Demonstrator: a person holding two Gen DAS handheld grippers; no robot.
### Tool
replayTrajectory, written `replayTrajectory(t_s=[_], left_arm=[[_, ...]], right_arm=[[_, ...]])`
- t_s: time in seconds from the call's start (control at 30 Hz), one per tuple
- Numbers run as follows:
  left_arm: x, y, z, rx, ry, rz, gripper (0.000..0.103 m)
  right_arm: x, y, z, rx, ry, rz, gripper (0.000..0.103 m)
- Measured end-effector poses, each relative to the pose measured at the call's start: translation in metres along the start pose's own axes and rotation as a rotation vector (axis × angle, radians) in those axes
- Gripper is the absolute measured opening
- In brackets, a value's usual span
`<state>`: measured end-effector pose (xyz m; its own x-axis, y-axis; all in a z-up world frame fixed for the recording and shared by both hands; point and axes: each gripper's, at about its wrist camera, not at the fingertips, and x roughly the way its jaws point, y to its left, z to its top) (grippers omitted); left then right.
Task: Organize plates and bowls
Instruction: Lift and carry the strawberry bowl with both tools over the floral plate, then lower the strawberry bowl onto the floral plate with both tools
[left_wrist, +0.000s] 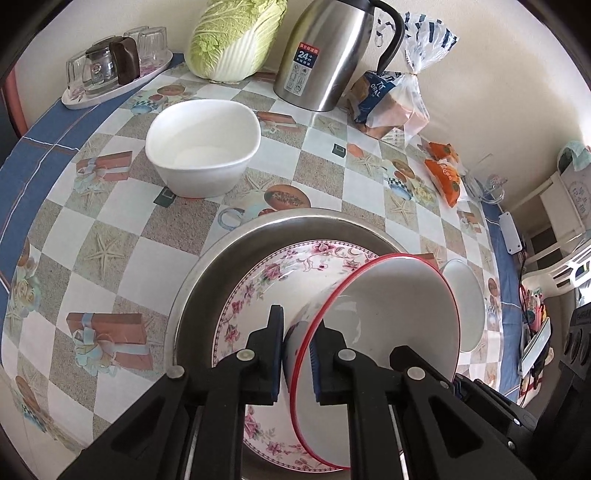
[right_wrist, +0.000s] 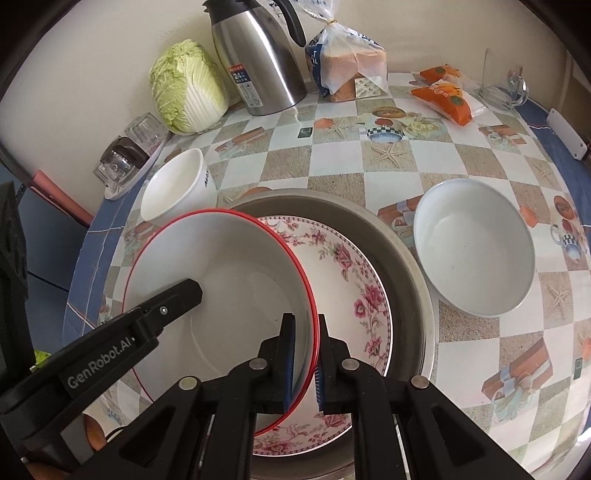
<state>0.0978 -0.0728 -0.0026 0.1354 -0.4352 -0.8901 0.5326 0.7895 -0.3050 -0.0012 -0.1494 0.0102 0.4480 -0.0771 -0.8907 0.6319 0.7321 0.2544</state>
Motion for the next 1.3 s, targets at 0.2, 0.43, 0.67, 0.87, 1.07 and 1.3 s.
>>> replayTrajectory(t_s=[0.2, 0.43, 0.67, 0.87, 1.07, 1.3], left_arm=[[0.004, 0.0, 0.0, 0.009, 0.011, 0.014, 0.011], [0.011, 0.002, 0.0, 0.007, 0.029, 0.018, 0.011], [0.016, 0.001, 0.001, 0.012, 0.042, 0.016, 0.011], [0.017, -0.002, 0.002, 0.019, 0.039, 0.02, 0.011], [0.02, -0.001, 0.002, 0.015, 0.043, 0.016, 0.011], [0.023, 0.0, 0.002, 0.016, 0.051, 0.019, 0.011]], right_arm=[[0.004, -0.001, 0.003, 0.014, 0.013, 0.01, 0.01], [0.01, -0.003, 0.003, 0.021, 0.029, 0.012, 0.01], [0.014, -0.005, 0.005, 0.028, 0.037, 0.014, 0.01], [0.015, -0.007, 0.008, 0.037, 0.036, 0.016, 0.01], [0.016, -0.008, 0.008, 0.045, 0.035, 0.019, 0.011], [0.017, -0.008, 0.01, 0.047, 0.033, 0.015, 0.013]])
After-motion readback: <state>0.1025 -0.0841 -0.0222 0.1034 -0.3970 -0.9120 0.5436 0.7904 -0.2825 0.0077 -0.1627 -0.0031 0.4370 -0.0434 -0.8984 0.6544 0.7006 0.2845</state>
